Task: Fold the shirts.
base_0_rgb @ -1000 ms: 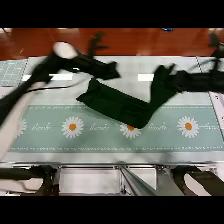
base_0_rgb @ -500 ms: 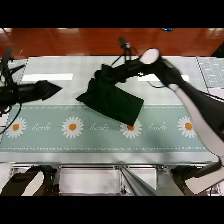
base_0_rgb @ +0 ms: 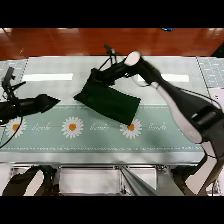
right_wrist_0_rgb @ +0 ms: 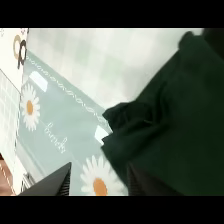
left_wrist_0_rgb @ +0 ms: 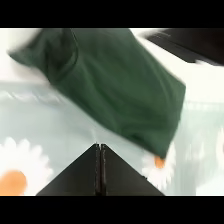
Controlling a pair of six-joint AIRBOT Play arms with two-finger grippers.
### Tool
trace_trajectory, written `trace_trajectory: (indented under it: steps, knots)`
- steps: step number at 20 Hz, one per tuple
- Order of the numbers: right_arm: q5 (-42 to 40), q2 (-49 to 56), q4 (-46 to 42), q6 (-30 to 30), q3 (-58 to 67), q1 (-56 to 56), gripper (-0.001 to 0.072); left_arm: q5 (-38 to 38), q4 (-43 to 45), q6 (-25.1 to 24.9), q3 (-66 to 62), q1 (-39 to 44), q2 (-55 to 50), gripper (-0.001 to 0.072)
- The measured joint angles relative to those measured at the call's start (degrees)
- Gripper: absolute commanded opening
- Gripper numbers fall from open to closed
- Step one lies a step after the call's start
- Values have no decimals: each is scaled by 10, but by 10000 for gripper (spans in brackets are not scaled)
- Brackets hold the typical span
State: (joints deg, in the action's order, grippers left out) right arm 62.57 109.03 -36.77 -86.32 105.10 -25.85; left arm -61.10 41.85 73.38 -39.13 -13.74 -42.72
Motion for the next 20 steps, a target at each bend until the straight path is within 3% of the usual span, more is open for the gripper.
trace_trajectory:
  steps: [2,5,7,9,11,14,20]
  knots:
    - [56,-57,-61,-17,0,55,401,-3,0,-3,-26,-44,1,20]
    - [114,-187,-237,-69,-56,139,409,-16,-1,-5,-54,-105,10,20]
    - [125,-285,-332,-98,-157,188,418,-20,-2,-10,-61,-122,16,20]
    - [95,-376,-364,-117,-300,228,418,-23,-3,-16,-57,-120,19,20]
    - [36,-431,-342,-123,-436,252,418,-23,-3,-19,-44,-108,21,20]
    - [-63,-444,-232,-86,-588,255,418,-25,-3,-20,-10,-75,22,20]
    - [-146,-340,8,59,-665,212,418,-21,-8,-14,64,8,22,20]
